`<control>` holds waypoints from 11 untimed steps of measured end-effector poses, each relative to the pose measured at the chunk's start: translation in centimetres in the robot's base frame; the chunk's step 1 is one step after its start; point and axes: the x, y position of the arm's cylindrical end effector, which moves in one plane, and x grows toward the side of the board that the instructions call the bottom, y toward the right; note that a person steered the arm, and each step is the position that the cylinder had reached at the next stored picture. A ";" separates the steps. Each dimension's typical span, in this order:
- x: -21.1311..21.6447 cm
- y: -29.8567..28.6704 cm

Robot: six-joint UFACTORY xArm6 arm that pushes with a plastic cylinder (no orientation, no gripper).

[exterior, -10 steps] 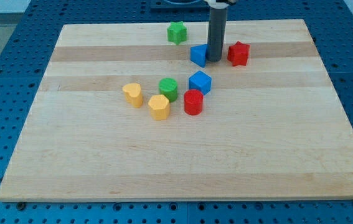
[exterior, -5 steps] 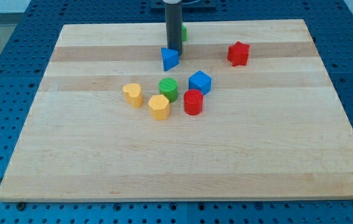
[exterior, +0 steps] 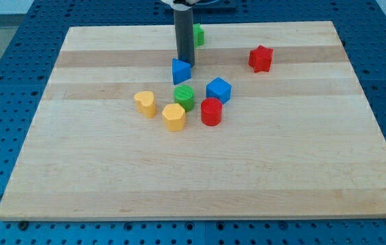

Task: Push the blue triangle into the yellow heart

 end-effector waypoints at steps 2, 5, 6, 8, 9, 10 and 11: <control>1.4 0.0; 2.0 0.2; 3.2 0.2; 4.5 0.2; 5.0 -0.4; 5.0 -1.7; 5.0 -3.1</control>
